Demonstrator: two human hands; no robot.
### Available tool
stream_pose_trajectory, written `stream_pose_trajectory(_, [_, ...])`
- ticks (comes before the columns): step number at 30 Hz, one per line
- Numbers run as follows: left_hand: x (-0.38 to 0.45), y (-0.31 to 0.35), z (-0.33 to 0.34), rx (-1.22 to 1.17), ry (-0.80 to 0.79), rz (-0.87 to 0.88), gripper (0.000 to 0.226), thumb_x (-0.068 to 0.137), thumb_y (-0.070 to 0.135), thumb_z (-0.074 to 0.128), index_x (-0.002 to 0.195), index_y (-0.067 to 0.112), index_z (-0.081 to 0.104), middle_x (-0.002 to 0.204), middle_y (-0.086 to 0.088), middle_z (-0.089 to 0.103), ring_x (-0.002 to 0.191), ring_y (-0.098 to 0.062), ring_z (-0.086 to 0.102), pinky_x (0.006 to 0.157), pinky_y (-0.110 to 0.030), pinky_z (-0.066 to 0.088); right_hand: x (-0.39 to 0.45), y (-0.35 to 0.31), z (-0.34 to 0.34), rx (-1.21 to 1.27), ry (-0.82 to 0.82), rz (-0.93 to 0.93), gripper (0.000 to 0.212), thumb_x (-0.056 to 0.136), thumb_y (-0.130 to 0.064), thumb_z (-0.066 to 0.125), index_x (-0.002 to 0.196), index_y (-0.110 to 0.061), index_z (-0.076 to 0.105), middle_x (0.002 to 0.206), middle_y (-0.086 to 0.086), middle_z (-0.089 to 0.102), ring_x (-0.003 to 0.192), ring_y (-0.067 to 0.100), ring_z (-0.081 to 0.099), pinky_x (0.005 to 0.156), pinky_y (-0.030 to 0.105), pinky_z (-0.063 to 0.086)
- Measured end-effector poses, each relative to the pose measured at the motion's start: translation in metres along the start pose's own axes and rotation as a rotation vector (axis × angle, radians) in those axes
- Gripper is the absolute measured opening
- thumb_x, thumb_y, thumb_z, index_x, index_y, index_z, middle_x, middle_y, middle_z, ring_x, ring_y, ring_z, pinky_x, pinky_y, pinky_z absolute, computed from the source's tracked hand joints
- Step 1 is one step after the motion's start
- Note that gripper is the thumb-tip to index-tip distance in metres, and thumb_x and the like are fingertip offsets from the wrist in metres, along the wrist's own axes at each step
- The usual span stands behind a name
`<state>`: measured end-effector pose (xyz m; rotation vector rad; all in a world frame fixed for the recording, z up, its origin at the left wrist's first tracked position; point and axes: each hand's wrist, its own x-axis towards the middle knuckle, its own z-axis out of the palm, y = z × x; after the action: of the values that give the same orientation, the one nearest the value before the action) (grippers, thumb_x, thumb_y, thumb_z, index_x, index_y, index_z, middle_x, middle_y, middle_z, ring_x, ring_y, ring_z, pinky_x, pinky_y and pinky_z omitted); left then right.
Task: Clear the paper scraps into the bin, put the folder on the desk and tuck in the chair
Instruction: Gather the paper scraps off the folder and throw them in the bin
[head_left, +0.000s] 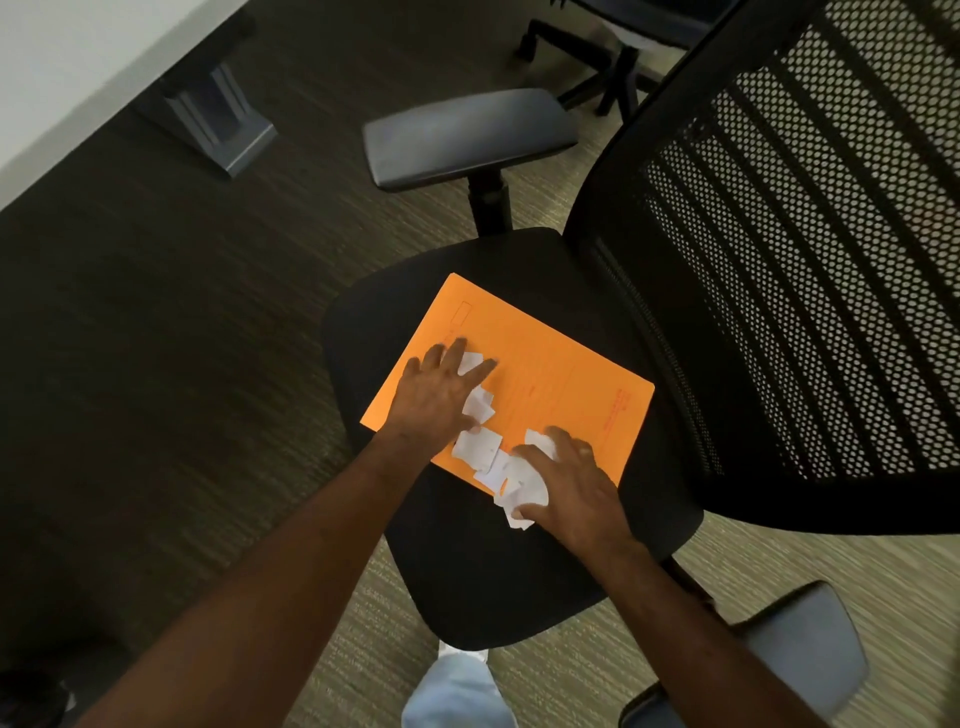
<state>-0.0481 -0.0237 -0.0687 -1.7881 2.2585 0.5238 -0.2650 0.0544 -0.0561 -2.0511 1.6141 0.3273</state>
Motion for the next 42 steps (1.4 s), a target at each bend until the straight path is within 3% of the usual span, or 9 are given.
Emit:
stream_pose_trajectory(5, [-0.005,0.005,-0.001,0.077,0.058,-0.012,0.065,0.084,0.048,0.072,0.142,0.035,0.047,0.142,-0.008,0.041,0.122,-0.031,0.046,0.092,-0.044,0.050,0.002,0.004,-0.004,0.083,0.039,-0.029,0.057,0.075,-0.038,0.082,0.124,-0.043,0.054,0.140,-0.010,0.037,0.125,0.017,0.037,0.077,0.033,0.053])
stream_pose_trajectory(9, [-0.008,0.006,-0.005,0.024,0.067,-0.015,0.054,0.087,0.038,0.073,0.137,0.032,0.053,0.132,-0.007,0.046,0.111,-0.027,0.052,0.076,-0.038,0.055,0.012,0.013,-0.008,0.204,0.042,-0.029,0.039,0.084,-0.020,0.077,0.119,-0.031,0.064,0.127,-0.004,0.051,0.119,0.020,0.046,0.084,0.030,0.046])
stream_pose_trajectory(17, [-0.010,0.001,-0.010,0.176,0.058,0.118,0.048,0.086,0.027,0.076,0.130,0.022,0.055,0.121,-0.010,0.055,0.093,-0.024,0.062,0.068,-0.033,0.056,0.034,0.020,-0.018,0.338,0.084,0.021,0.024,0.086,-0.001,0.069,0.105,-0.015,0.070,0.113,0.006,0.069,0.109,0.022,0.062,0.096,0.033,0.050])
stream_pose_trajectory(20, [-0.009,-0.002,-0.007,0.142,0.083,0.144,0.044,0.090,0.026,0.071,0.131,0.021,0.055,0.121,-0.010,0.057,0.092,-0.024,0.064,0.072,-0.033,0.056,0.034,0.022,-0.020,0.420,0.135,0.044,0.025,0.085,0.008,0.064,0.099,-0.011,0.071,0.113,0.005,0.072,0.110,0.019,0.064,0.096,0.025,0.050])
stream_pose_trajectory(24, [-0.006,-0.011,-0.005,-0.101,0.171,0.032,0.029,0.095,0.024,0.061,0.124,0.022,0.063,0.107,-0.006,0.064,0.086,-0.023,0.065,0.069,-0.029,0.051,0.031,0.022,-0.030,0.566,0.232,-0.034,0.034,0.075,0.019,0.059,0.092,-0.007,0.073,0.110,0.004,0.074,0.111,0.016,0.066,0.090,0.002,0.042])
stream_pose_trajectory(27, [-0.003,-0.018,-0.005,-0.377,0.262,-0.120,0.021,0.095,0.025,0.061,0.113,0.020,0.071,0.094,-0.005,0.069,0.077,-0.021,0.063,0.064,-0.028,0.047,0.032,0.014,-0.037,0.622,0.280,-0.119,0.032,0.076,0.018,0.062,0.093,-0.007,0.074,0.107,0.003,0.075,0.109,0.012,0.067,0.092,0.013,0.050])
stream_pose_trajectory(33, [-0.011,-0.035,-0.006,-0.791,0.429,-0.395,0.031,0.088,0.029,0.072,0.114,0.012,0.071,0.101,-0.006,0.074,0.085,-0.018,0.068,0.074,-0.031,0.057,0.045,-0.002,-0.049,0.699,0.295,-0.168,0.027,0.080,0.012,0.069,0.094,-0.011,0.073,0.108,-0.001,0.074,0.108,0.006,0.066,0.087,0.019,0.055])
stream_pose_trajectory(38, [-0.034,-0.034,-0.012,-0.619,0.245,-0.051,0.023,0.087,0.022,0.071,0.110,0.017,0.074,0.100,-0.006,0.071,0.087,-0.025,0.068,0.073,-0.035,0.055,0.047,-0.001,-0.051,0.652,0.098,-0.087,0.022,0.082,0.001,0.075,0.090,-0.020,0.073,0.106,-0.006,0.073,0.101,0.013,0.068,0.073,0.034,0.064])
stream_pose_trajectory(42, [-0.042,-0.015,-0.015,-0.257,0.078,0.216,0.020,0.089,0.022,0.068,0.108,0.024,0.073,0.136,0.000,0.054,0.119,-0.022,0.057,0.092,-0.038,0.052,0.031,0.010,-0.040,0.627,0.068,-0.020,0.025,0.080,0.003,0.074,0.088,-0.021,0.073,0.100,-0.007,0.074,0.097,0.009,0.068,0.080,0.034,0.061])
